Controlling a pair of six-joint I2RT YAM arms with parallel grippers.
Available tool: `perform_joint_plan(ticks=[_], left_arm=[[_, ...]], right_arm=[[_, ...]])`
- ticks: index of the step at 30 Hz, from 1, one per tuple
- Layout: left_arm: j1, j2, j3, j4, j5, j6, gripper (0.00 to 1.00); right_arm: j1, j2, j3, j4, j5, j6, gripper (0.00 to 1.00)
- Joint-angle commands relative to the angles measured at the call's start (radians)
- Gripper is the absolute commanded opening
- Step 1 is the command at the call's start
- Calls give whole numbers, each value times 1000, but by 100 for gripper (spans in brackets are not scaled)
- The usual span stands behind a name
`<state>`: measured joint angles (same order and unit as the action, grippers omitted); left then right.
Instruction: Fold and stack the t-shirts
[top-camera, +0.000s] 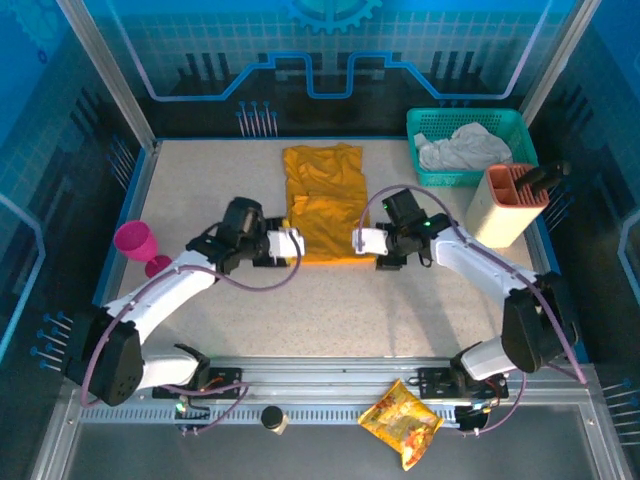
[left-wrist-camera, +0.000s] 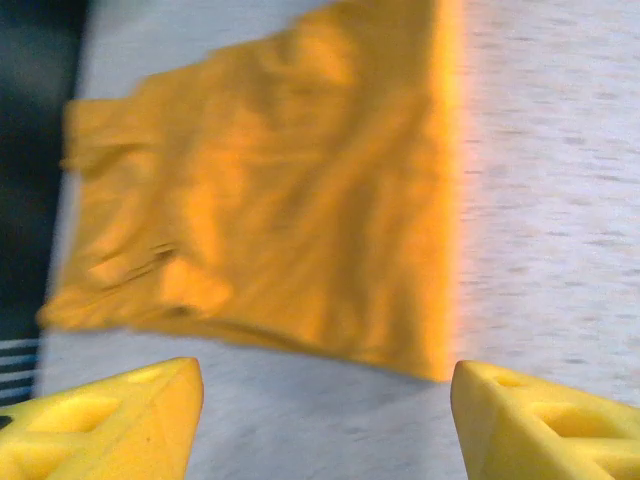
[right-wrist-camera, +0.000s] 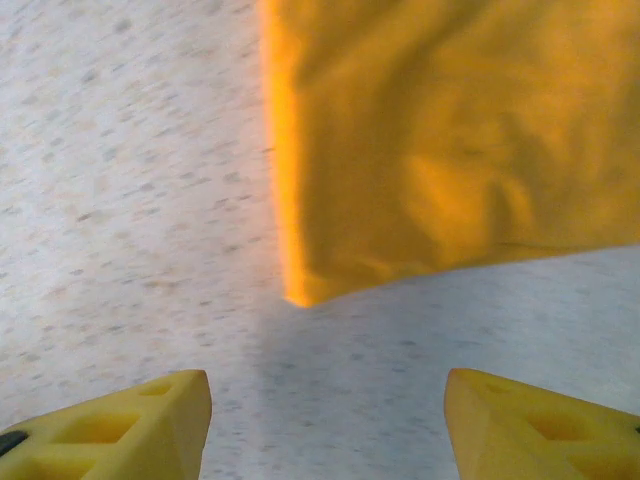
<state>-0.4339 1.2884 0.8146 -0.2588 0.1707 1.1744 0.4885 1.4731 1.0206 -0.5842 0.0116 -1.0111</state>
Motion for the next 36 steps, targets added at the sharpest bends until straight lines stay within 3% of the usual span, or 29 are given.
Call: perform_joint_plan(ticks=[1, 8, 20, 31, 36], left_arm=[[-31, 32, -43, -41, 71, 56, 68], [-71, 183, 18, -22, 54, 85, 71], [-45, 336, 98, 30, -20, 127, 71], [-11, 422, 175, -150, -71, 187, 70], [-9, 480, 189, -153, -96, 188, 68]], right_arm=[[35, 26, -18, -58, -1, -45, 64], [53, 149, -11, 50, -12, -21, 61], [51, 316, 120, 64, 7, -30, 54], [51, 370, 138, 62, -2, -34, 51], [48, 395, 141, 58, 0, -34, 48]])
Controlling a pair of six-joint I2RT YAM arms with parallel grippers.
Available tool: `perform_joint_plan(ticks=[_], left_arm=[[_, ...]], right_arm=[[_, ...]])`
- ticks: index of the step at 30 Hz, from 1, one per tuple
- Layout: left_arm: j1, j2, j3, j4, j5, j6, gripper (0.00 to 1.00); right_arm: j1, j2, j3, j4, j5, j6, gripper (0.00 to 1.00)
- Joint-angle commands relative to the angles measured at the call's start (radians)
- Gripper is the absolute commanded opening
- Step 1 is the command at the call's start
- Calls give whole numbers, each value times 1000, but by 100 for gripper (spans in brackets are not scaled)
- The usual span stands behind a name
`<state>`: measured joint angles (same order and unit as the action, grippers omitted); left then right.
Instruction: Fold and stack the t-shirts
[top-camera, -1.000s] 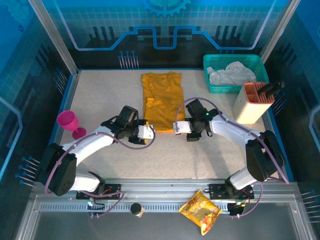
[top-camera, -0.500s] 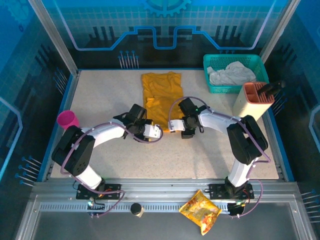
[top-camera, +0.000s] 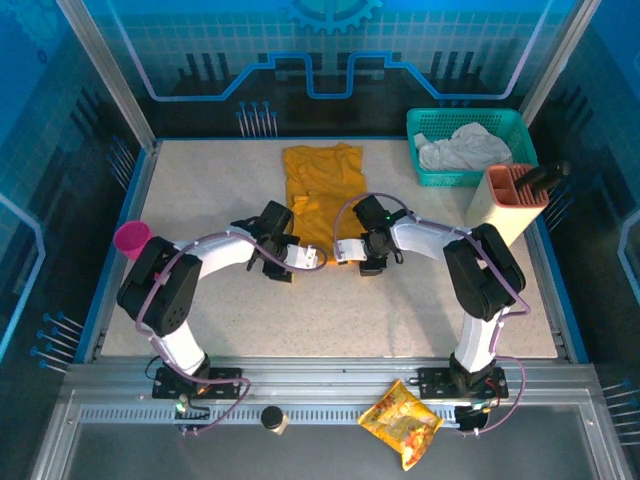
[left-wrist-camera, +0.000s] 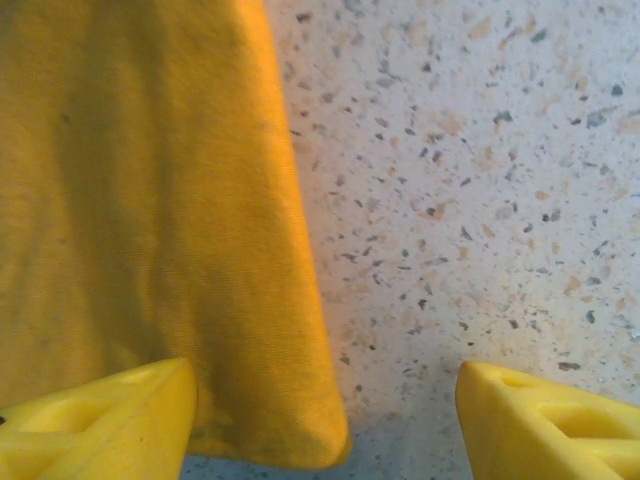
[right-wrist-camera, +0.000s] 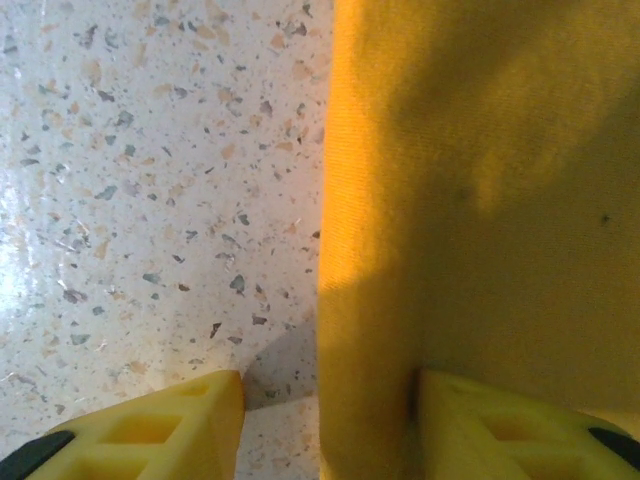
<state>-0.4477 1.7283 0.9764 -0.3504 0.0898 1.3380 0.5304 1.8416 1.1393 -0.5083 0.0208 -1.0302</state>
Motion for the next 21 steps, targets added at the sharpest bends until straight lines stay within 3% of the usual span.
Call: perform_joint_plan(ticks=[1, 9, 13, 18, 21], left_arm=[[4, 60, 36, -66, -29, 23, 66], [3, 142, 94, -90, -52, -19, 51], [3, 136, 85, -73, -67, -19, 34], [3, 112, 85, -79, -55, -39, 0], [3, 81, 82, -95, -42, -41, 0]], right_arm=[[6, 31, 23, -18, -9, -13, 48], [9, 65, 39, -5, 3, 10, 42], [11, 70, 33, 16, 11, 20, 30], [10, 62, 18, 11, 18, 18, 14], [9, 46, 4, 9, 19, 16, 0]])
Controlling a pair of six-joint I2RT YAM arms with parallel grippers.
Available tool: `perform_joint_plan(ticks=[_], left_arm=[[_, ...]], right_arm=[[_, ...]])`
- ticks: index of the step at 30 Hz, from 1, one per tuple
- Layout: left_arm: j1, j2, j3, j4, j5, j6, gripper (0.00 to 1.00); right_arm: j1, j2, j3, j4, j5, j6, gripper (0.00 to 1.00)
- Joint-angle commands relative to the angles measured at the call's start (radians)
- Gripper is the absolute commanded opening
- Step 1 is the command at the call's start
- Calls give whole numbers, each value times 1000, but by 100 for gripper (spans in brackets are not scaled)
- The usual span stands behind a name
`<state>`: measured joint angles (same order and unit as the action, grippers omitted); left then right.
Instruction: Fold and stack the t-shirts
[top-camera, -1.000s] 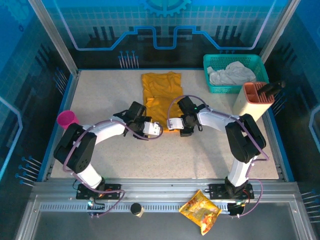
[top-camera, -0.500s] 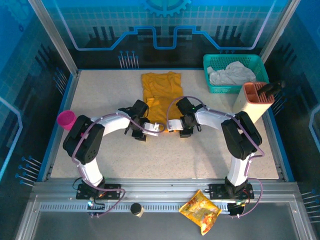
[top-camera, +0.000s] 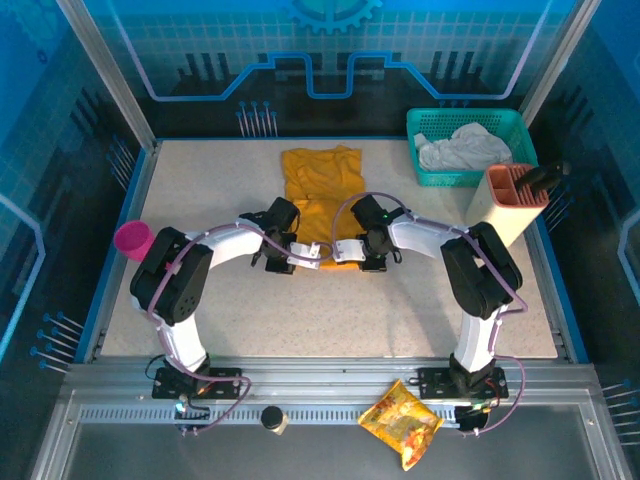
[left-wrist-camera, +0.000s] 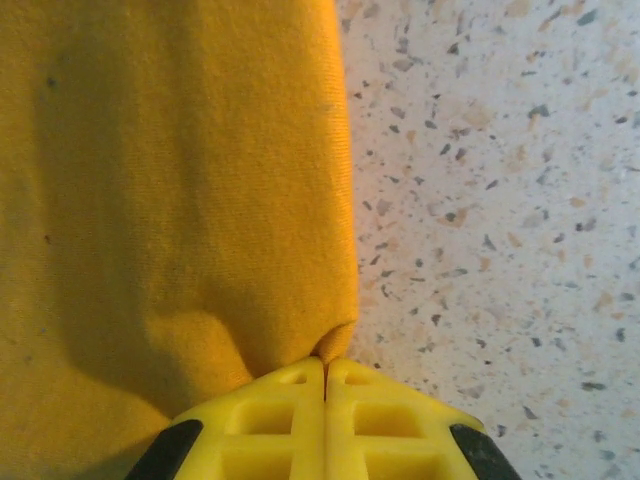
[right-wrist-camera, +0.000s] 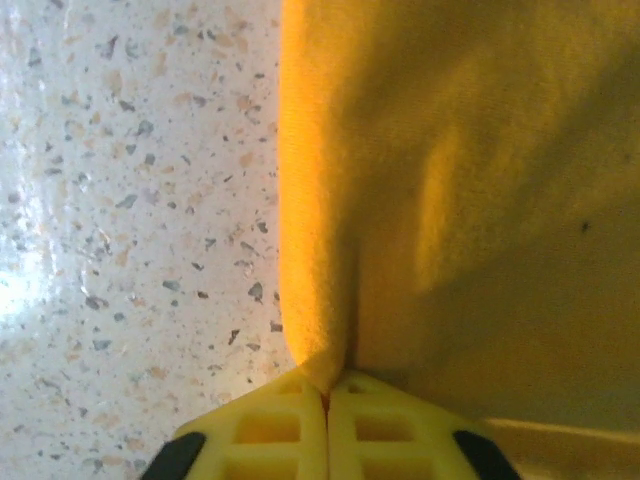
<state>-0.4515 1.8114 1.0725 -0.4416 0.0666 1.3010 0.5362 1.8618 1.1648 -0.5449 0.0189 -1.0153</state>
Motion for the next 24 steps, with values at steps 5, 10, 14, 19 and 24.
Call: perform_joint_plan(ticks=[5, 10, 14, 19, 24], left_arm=[[7, -86, -25, -38, 2, -5, 0], [-9, -222, -64, -70, 11, -46, 0], [-39, -351, -119, -96, 20, -72, 0], [-78, -500, -160, -171, 13, -112, 0], [-98, -599, -140, -245, 3, -147, 0]], right_arm=[[4, -26, -44, 35, 14, 18, 0], [13, -140, -95, 10, 16, 27, 0], [25, -238, -124, -32, 12, 39, 0], [48, -356, -123, -141, -12, 46, 0], [62, -453, -63, -281, -69, 36, 0]])
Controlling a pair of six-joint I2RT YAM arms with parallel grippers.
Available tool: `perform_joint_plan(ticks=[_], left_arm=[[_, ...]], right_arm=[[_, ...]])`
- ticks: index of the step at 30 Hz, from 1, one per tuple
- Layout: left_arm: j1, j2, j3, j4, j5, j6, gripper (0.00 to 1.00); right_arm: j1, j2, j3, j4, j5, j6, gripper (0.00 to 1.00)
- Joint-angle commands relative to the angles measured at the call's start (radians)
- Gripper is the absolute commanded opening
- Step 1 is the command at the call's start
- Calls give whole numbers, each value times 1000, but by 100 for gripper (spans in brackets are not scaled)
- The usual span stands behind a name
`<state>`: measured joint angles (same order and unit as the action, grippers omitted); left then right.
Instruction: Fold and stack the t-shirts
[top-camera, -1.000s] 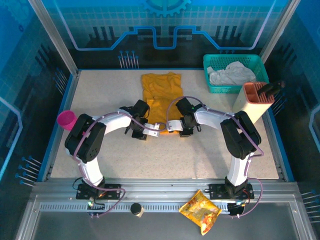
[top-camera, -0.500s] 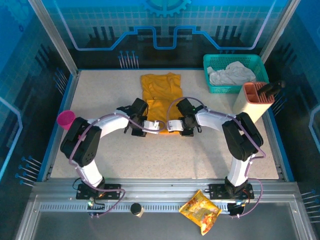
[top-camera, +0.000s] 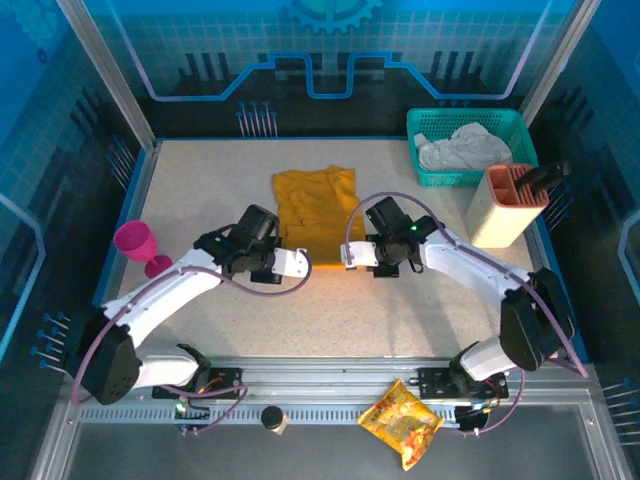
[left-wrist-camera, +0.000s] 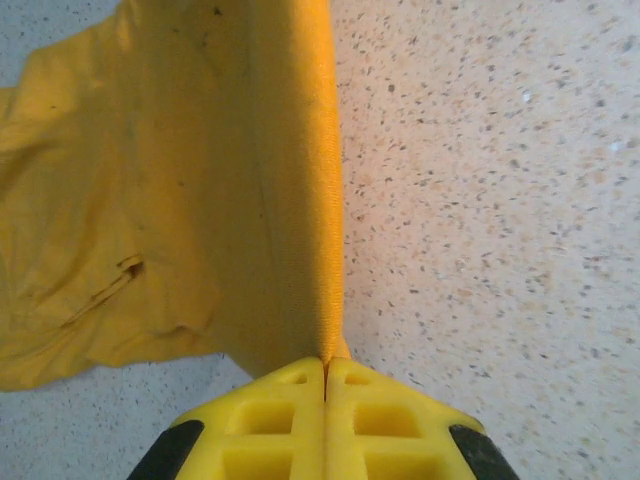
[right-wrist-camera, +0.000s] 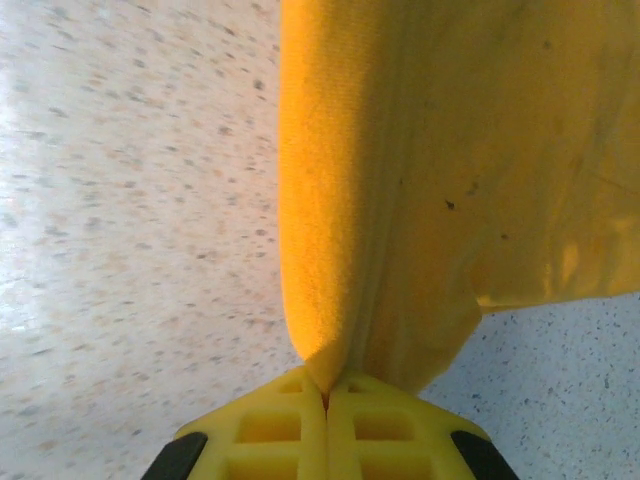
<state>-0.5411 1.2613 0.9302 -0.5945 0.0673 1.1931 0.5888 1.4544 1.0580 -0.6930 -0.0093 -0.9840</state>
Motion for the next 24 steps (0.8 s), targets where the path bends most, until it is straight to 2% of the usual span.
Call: perform_joint_plan(ticks=[1, 5, 11, 17, 20, 24], left_arm=[[-8, -60, 7, -92, -6, -36, 0], [13, -55, 34, -52, -60, -21, 0], [128, 46, 122, 88, -42, -76, 0], [200, 215, 224, 286, -52, -76, 0], [229, 334, 313, 312, -74, -96, 0], [249, 470, 400, 360, -138, -115, 0]], right_arm=[[8, -56, 60, -139, -39, 2, 0], [-11, -41, 115, -72, 0, -1, 0], [-70, 118, 243, 111, 74, 49, 0], [-111, 331, 435, 217, 139, 106, 0], [-122, 437, 530, 261, 199, 128, 0], [-132, 544, 614, 309, 198, 135, 0]])
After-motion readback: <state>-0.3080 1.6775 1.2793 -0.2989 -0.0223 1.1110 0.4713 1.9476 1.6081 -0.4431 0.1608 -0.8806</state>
